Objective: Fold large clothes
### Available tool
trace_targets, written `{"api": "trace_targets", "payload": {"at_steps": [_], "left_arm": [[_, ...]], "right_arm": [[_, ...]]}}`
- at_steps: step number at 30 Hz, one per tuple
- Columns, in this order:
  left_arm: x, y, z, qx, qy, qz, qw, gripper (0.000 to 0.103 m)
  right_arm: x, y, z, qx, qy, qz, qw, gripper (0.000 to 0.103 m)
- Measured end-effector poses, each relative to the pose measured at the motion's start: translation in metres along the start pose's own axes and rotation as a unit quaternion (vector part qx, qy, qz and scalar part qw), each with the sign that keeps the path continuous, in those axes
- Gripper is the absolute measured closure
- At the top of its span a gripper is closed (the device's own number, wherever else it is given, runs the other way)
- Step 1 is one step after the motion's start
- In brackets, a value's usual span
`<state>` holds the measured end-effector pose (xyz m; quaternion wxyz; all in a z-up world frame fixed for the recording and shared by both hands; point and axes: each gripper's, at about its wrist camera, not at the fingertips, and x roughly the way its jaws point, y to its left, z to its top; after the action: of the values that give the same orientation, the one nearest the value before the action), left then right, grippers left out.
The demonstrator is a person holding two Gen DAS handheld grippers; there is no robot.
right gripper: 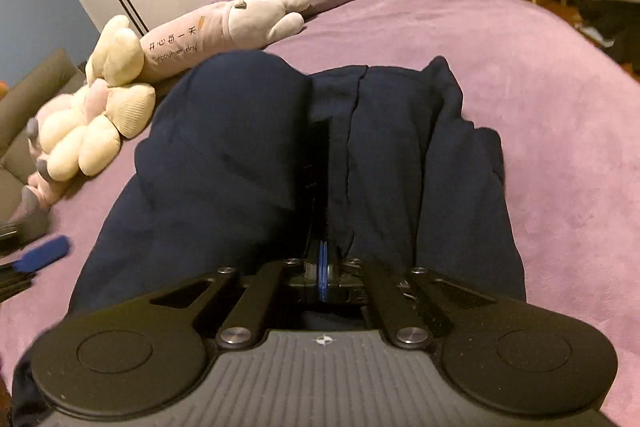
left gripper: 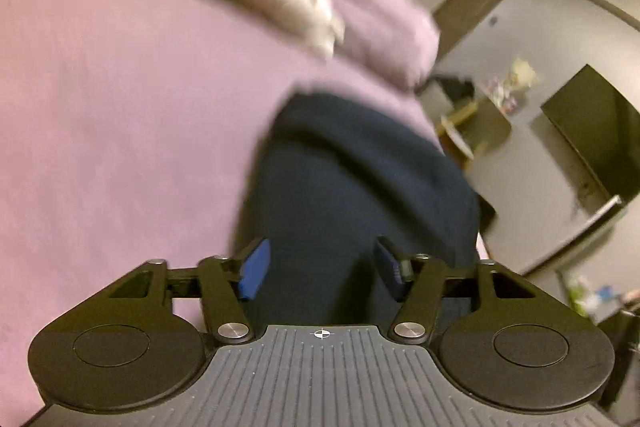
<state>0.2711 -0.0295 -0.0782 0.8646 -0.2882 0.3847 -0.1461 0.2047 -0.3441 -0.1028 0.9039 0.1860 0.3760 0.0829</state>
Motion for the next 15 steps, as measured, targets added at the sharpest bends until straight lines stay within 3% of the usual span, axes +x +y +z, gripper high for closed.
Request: {"api": "trace_targets", "payload": {"at_steps": [2,4,5,6,11,13,15], "left_arm": [[0.003,0.005,-0.003,-0.008,-0.003,-0.017,0.9998,0.040],[0.001,0.006,-0.003,-0.002,-0.004,-0.021,0.9998,0.040],[0.001,0.006,-0.003,0.000,-0.004,-0.024,0.9997,0.040],[0.001,0.003,-0.004,0.003,-0.005,-0.023,0.9997,0.040],[0.006,-0.005,-0.007,0.022,-0.009,-0.010,0.9997,0.040],[0.008,-0.015,-0.010,0.042,-0.010,0.000,0.9991,0.040],[0.008,-0.016,-0.010,0.054,-0.011,0.003,0.9985,0.040]], "right_arm": [[-0.019,-0.007,0.002,0.023,-0.020,0.011,0.999,0.098],[-0.039,-0.018,0.006,0.058,-0.042,0.023,0.997,0.076],[-0.047,-0.024,0.007,0.074,-0.052,0.030,0.995,0.058],[-0.051,-0.029,0.008,0.088,-0.057,0.034,0.994,0.047],[-0.018,-0.047,0.014,0.170,0.000,0.107,0.980,0.036],[-0.001,-0.040,0.019,0.171,0.010,0.122,0.978,0.033],[0.014,-0.027,0.025,0.150,0.027,0.119,0.981,0.024]]}}
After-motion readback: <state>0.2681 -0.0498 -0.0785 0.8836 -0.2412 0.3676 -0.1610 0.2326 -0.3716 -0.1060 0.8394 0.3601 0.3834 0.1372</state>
